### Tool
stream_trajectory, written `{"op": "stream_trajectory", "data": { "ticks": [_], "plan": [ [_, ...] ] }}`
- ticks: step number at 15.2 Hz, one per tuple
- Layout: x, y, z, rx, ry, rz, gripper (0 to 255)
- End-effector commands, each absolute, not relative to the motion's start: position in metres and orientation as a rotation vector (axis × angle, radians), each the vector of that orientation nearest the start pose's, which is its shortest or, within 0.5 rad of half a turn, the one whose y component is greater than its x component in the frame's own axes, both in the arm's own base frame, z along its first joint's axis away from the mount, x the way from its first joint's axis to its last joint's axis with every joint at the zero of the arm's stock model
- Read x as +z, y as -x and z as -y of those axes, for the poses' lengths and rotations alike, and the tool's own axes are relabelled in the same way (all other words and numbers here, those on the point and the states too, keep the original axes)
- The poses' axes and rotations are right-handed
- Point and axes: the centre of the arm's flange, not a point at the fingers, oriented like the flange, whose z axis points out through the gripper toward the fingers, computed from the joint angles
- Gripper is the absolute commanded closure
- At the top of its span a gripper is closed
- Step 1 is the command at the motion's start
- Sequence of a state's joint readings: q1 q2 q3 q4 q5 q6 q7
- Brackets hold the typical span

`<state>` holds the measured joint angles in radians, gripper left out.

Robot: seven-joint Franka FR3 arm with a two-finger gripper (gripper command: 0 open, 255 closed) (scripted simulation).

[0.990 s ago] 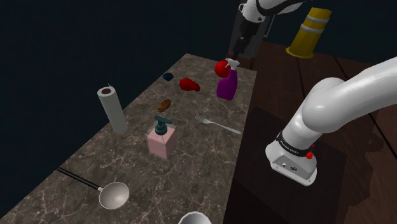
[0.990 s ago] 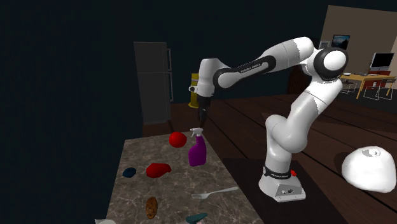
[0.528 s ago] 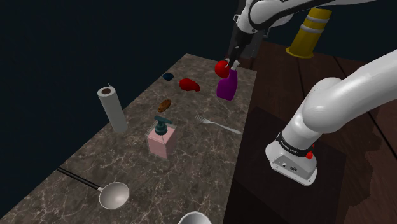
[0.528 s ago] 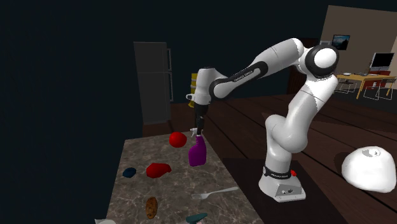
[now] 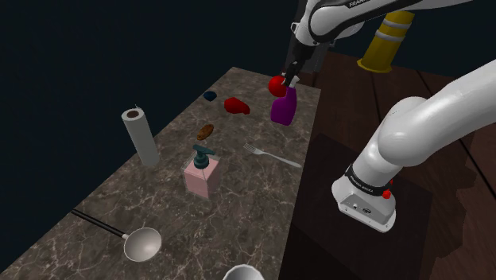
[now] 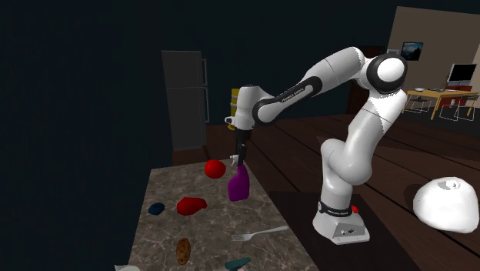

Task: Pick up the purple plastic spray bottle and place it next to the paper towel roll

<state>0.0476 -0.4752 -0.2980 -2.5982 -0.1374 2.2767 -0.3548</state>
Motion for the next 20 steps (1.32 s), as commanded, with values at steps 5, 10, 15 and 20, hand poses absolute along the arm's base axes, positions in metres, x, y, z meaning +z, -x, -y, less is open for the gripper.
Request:
{"op": "stream_trajectory", "data": {
  "ticks": [5, 10, 15, 20],
  "plan": [
    [0.420, -0.391, 0.103, -0.223, 3.133, 0.328, 255],
    [0.420, -0.391, 0.103, -0.223, 3.133, 0.328, 255],
    [0.441, -0.391, 0.103, -0.223, 3.133, 0.328, 255],
    [0.467, -0.391, 0.103, -0.223, 3.133, 0.328, 255]
  ]
}}
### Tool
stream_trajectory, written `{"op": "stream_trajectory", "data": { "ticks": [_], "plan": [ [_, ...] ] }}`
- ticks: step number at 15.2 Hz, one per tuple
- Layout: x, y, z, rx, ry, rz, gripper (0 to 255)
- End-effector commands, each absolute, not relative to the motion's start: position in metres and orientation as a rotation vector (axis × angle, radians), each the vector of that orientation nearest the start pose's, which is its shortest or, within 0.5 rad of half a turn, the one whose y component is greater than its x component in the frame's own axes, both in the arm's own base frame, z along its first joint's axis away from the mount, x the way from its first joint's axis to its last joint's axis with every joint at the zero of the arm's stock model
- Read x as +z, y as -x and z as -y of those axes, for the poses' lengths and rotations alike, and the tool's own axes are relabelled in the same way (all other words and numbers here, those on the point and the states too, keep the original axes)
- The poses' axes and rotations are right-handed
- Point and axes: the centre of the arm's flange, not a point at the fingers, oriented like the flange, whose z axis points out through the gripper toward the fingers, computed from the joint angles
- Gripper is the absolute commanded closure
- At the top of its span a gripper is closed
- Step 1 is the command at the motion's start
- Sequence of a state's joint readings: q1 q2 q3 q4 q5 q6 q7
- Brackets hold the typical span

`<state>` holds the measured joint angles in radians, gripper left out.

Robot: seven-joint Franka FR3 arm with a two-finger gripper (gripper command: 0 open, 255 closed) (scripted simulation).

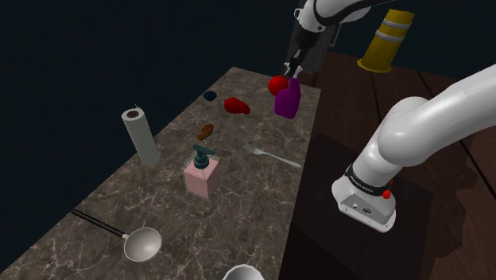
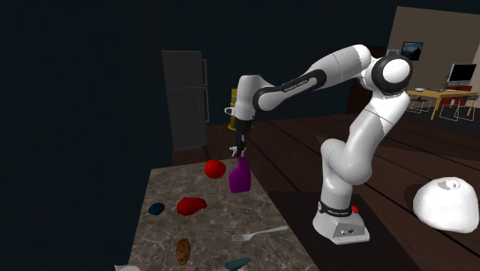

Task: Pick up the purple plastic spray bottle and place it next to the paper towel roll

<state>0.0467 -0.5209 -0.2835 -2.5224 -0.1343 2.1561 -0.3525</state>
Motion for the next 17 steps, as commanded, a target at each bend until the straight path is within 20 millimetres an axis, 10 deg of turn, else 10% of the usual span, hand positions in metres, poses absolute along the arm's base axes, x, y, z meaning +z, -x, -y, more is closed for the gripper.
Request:
{"op": "stream_trajectory", "data": {
  "ticks": [1, 17],
  "plan": [
    [0.473, -0.391, 0.103, -0.223, 3.133, 0.328, 255],
    [0.557, -0.391, 0.103, -0.223, 3.133, 0.328, 255]
  ]
}}
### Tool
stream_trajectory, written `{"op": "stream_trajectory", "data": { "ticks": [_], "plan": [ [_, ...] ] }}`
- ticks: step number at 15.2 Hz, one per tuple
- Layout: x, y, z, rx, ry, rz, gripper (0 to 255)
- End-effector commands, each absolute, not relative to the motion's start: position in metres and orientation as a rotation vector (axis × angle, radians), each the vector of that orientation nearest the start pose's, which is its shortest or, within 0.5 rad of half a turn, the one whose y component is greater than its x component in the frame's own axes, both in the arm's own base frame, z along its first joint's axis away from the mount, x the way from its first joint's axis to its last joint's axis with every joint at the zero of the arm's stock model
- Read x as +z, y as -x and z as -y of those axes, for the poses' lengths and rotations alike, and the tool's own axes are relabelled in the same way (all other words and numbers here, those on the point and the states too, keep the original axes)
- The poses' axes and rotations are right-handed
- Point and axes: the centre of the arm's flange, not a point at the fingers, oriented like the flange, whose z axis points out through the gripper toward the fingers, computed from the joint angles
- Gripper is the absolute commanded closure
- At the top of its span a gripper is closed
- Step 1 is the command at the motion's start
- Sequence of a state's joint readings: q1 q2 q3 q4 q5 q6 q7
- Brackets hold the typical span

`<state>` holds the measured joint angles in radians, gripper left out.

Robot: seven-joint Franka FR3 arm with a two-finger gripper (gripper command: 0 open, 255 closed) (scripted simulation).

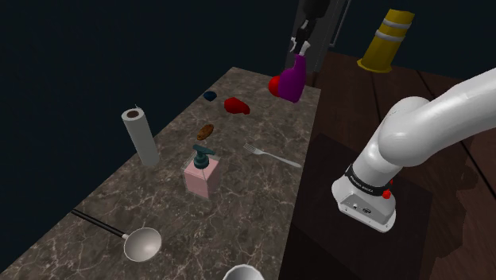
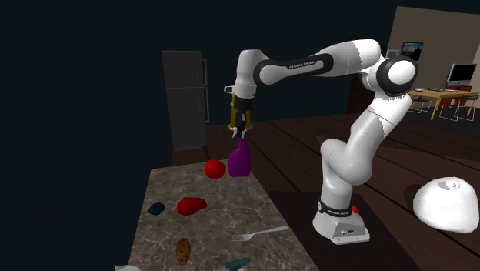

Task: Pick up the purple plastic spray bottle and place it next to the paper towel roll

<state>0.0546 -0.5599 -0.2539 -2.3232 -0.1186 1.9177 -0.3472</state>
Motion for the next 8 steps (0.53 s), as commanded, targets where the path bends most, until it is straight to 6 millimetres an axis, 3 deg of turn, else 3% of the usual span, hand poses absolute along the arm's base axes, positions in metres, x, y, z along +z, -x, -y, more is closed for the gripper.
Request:
{"op": "stream_trajectory", "data": {
  "ticks": [1, 8],
  "plan": [
    [0.562, -0.391, 0.103, -0.223, 3.133, 0.328, 255],
    [0.599, -0.391, 0.103, -0.223, 3.133, 0.328, 255]
  ]
}}
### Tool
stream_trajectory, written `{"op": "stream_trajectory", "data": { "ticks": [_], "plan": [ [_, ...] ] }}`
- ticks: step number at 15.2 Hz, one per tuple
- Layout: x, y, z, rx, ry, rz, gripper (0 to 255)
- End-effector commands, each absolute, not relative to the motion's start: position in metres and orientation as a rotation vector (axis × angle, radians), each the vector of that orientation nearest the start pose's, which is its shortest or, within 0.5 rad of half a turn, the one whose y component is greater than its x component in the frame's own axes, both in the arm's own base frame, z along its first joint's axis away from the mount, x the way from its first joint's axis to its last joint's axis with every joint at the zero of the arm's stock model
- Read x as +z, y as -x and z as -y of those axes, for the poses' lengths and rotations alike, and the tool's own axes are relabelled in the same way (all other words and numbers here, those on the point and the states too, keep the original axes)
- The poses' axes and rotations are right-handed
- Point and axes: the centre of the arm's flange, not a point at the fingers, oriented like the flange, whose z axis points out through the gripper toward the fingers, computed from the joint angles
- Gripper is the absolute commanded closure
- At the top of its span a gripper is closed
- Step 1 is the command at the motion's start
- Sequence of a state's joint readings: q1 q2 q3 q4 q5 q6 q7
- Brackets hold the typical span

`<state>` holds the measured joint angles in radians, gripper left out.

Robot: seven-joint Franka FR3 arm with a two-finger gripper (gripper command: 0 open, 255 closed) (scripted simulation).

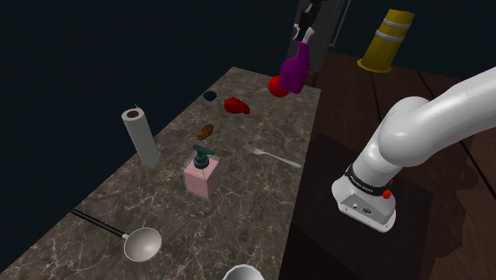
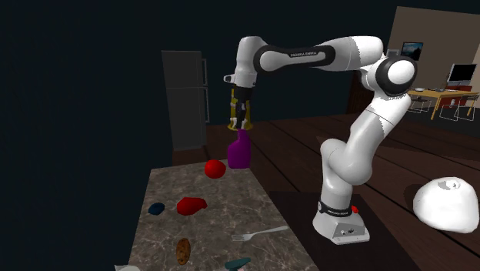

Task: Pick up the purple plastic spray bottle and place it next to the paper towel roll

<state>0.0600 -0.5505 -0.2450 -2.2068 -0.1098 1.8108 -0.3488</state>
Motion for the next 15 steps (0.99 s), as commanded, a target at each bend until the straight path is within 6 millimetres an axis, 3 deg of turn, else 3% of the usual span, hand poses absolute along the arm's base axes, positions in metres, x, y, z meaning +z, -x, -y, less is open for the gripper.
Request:
{"op": "stream_trajectory", "data": {
  "ticks": [1, 15],
  "plan": [
    [0.605, -0.391, 0.103, -0.223, 3.133, 0.328, 255],
    [0.679, -0.391, 0.103, -0.223, 3.133, 0.328, 255]
  ]
}}
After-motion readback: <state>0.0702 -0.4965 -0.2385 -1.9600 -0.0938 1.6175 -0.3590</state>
